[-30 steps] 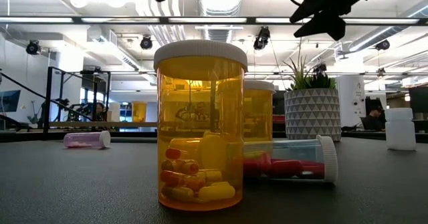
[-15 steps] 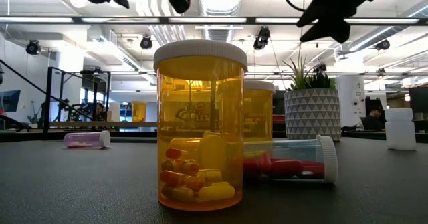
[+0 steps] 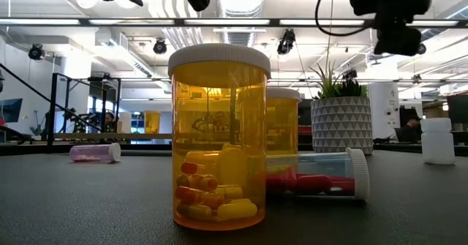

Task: Pick and place medicine bottles onto shelf by color
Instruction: Put the top white pill bottle on the shelf aligned with the other white pill bottle

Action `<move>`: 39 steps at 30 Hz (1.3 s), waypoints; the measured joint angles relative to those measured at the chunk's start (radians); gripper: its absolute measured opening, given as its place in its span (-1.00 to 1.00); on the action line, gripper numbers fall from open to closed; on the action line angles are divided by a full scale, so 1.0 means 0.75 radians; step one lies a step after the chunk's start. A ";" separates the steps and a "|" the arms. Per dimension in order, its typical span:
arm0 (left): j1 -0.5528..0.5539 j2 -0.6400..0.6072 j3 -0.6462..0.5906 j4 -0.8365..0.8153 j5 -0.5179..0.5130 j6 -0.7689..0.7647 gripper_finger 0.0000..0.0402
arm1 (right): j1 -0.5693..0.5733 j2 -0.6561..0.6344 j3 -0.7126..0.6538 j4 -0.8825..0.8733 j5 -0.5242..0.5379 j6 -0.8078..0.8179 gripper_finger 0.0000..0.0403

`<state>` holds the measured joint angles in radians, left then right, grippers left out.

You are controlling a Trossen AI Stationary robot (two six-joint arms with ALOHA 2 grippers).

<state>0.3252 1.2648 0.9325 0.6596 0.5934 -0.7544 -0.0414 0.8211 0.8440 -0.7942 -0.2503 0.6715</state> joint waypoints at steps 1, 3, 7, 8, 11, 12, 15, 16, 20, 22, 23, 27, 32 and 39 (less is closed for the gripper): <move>0.000 0.000 0.000 -0.014 0.000 0.000 0.61 | 0.000 0.000 0.000 -0.009 -0.016 0.022 0.07; -0.001 0.000 -0.001 -0.038 0.001 -0.006 0.61 | 0.000 0.000 0.000 -0.020 -0.028 0.063 0.07; -0.004 -0.002 -0.002 -0.066 0.054 -0.069 0.61 | 0.013 0.009 0.000 -0.025 -0.017 0.287 0.07; -0.004 -0.002 -0.002 -0.066 0.084 -0.071 0.61 | 0.019 0.013 0.000 -0.031 -0.010 0.355 0.07; -0.005 -0.004 -0.002 -0.066 0.166 -0.120 0.61 | 0.058 0.040 0.000 -0.037 0.032 0.534 0.07; -0.006 -0.005 -0.002 -0.066 0.191 -0.153 0.61 | 0.077 0.054 0.000 -0.038 0.049 0.581 0.07; -0.009 -0.009 -0.003 -0.066 0.297 -0.208 0.61 | 0.139 0.111 0.000 -0.041 0.055 0.693 0.07; -0.013 -0.010 -0.003 -0.066 0.328 -0.209 0.61 | 0.158 0.136 0.000 -0.043 0.055 0.723 0.07; -0.032 -0.024 -0.004 -0.065 0.382 -0.208 0.61 | 0.222 0.240 0.000 -0.065 0.055 0.815 0.07; -0.031 -0.031 -0.004 -0.062 0.384 -0.203 0.61 | 0.244 0.284 0.000 -0.064 0.055 0.840 0.07; -0.031 -0.034 -0.004 -0.063 0.384 -0.203 0.61 | 0.252 0.302 0.000 -0.064 0.055 0.857 0.07; -0.031 -0.055 -0.004 -0.064 0.390 -0.203 0.61 | 0.276 0.356 0.002 -0.065 0.055 0.885 0.07; -0.031 -0.078 -0.004 -0.063 0.391 -0.187 0.61 | 0.286 0.393 0.111 -0.184 0.072 0.846 0.07; -0.031 -0.087 -0.004 -0.064 0.391 -0.161 0.61 | 0.288 0.474 0.280 -0.540 0.266 0.669 0.07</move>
<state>0.3019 1.1994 0.9295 0.6118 0.8864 -0.8754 0.1747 1.1764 1.0544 -1.1994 -0.0507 1.1730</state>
